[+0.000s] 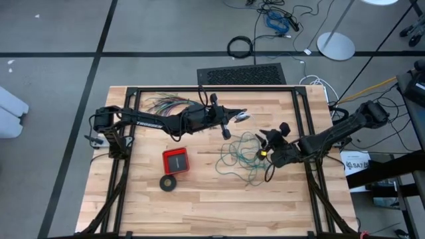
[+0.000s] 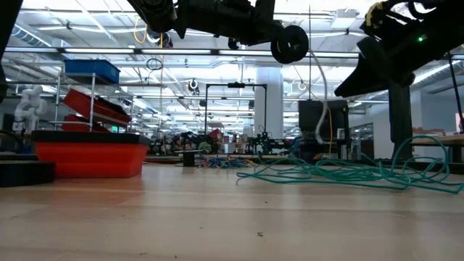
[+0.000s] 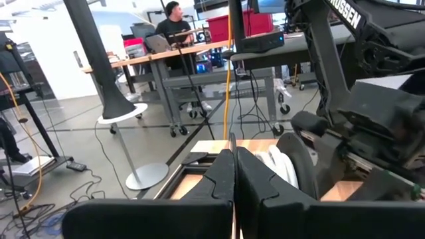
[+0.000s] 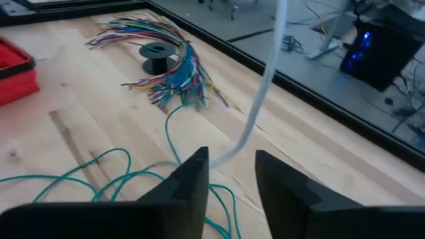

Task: Coil cords
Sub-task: Coil the white wire onto the spool

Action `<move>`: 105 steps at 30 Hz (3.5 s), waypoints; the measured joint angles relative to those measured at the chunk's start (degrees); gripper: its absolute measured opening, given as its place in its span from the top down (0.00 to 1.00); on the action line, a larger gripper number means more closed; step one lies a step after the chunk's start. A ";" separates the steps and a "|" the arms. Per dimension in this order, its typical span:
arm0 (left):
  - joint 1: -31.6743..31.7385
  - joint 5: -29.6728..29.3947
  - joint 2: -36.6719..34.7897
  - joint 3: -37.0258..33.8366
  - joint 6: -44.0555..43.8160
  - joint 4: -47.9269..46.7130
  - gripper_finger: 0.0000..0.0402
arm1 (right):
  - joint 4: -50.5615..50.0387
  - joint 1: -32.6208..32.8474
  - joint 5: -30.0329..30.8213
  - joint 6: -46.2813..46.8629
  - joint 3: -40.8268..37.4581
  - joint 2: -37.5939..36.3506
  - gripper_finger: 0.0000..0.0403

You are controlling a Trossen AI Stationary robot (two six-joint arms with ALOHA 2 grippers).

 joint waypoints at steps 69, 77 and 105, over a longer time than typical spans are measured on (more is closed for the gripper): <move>-0.26 -0.31 -0.11 0.13 -3.04 4.85 1.00 | 53.58 -20.74 -18.75 -28.06 -11.27 9.30 1.00; -0.24 -7.26 1.02 0.15 2.08 4.59 1.00 | 44.59 -20.22 -24.23 -32.94 4.92 19.37 1.00; -0.77 -3.62 3.04 0.09 1.76 0.12 1.00 | 33.20 -18.65 -22.33 -31.03 6.78 15.93 1.00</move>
